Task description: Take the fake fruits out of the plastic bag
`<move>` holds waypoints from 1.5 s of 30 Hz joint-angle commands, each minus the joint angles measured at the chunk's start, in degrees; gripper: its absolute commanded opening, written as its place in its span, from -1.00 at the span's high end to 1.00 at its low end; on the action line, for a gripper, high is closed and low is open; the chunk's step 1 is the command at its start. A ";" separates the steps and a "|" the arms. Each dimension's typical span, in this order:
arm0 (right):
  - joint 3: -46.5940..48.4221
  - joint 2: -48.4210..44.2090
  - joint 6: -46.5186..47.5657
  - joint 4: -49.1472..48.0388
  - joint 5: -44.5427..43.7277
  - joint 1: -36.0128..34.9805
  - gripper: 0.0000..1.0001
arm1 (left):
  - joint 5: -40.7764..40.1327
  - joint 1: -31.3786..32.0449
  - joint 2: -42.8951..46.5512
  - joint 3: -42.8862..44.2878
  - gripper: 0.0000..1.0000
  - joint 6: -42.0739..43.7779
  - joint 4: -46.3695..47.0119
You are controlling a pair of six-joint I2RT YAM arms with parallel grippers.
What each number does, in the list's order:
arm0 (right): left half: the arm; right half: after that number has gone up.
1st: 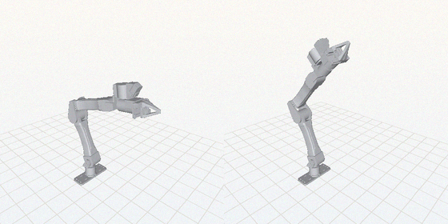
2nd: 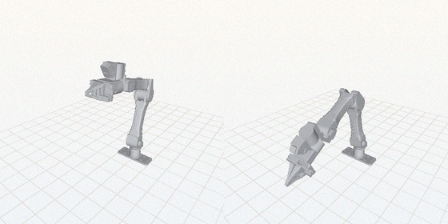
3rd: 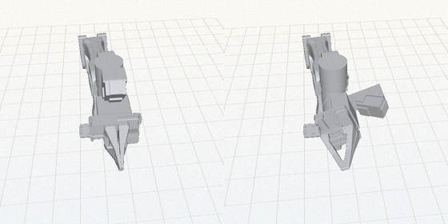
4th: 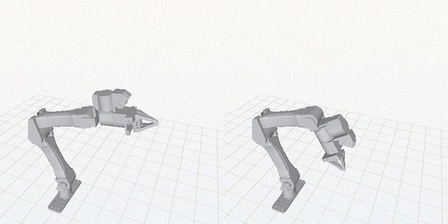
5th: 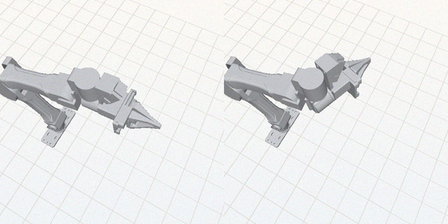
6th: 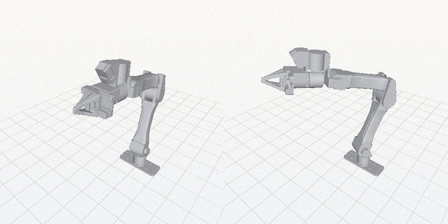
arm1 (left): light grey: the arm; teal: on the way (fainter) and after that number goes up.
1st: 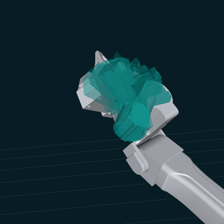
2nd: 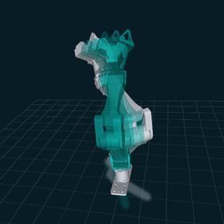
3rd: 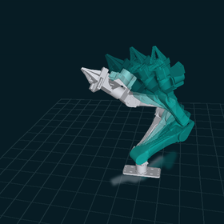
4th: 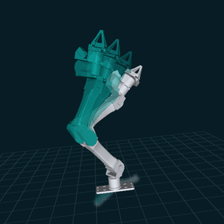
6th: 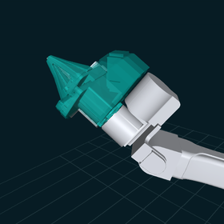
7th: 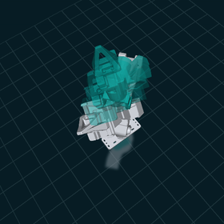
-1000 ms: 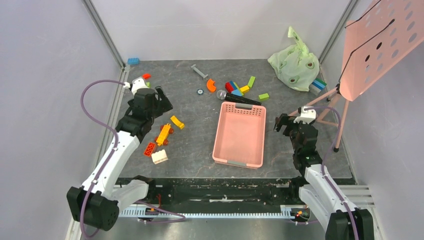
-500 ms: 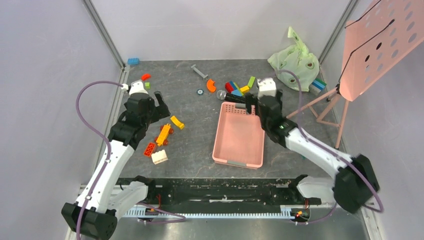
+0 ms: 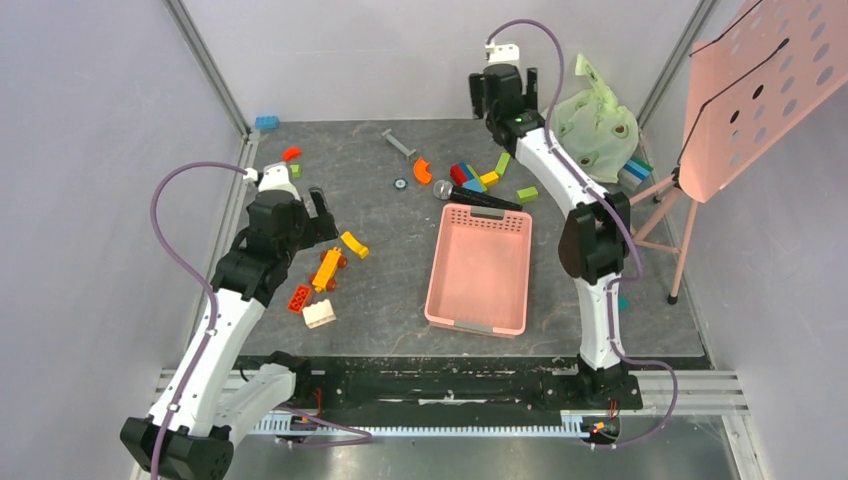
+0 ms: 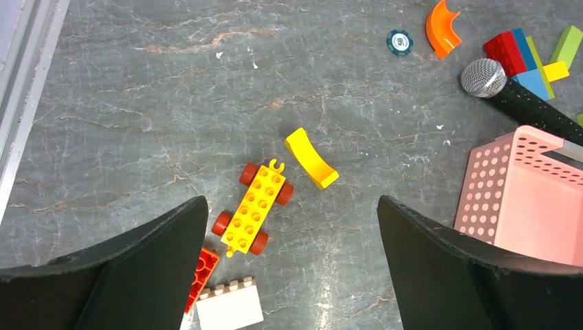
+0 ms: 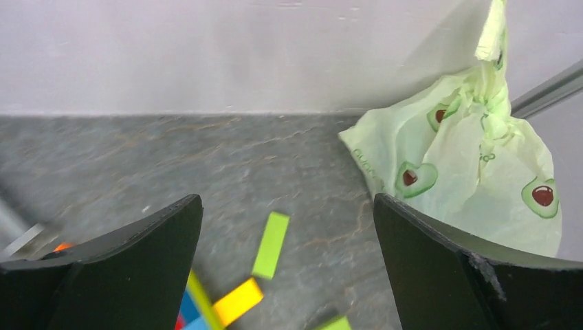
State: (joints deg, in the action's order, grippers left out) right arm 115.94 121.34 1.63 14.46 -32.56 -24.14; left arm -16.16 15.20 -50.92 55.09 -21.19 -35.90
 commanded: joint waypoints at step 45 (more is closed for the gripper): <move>4.72 24.98 -15.84 -21.35 -2.01 21.44 0.24 | 0.33 -0.26 -2.49 -0.42 -0.99 4.76 1.01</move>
State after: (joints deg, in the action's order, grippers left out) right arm 122.34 147.94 -15.00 -1.85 -35.59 -3.03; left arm -16.19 15.18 -53.19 54.46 -20.36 -35.90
